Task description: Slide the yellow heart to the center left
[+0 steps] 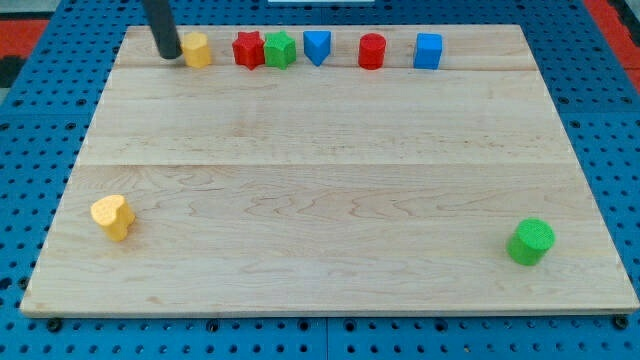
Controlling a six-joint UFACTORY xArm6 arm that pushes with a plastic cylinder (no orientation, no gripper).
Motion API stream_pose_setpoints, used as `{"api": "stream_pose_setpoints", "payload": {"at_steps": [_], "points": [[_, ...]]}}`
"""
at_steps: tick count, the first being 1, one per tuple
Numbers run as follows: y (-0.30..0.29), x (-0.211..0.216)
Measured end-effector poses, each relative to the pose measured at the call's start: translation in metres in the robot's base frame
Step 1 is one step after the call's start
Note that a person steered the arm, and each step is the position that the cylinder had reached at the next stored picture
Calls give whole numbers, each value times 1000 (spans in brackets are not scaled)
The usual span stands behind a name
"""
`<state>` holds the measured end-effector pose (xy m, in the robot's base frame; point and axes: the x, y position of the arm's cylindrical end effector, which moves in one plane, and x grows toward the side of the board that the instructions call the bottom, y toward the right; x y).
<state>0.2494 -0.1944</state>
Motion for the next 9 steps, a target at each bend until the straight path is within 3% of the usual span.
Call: {"api": "stream_pose_setpoints", "payload": {"at_steps": [2, 3, 5, 6, 7, 9], "points": [[26, -3], [-25, 29], [65, 186], [48, 261], [-25, 271], [-45, 324]]}}
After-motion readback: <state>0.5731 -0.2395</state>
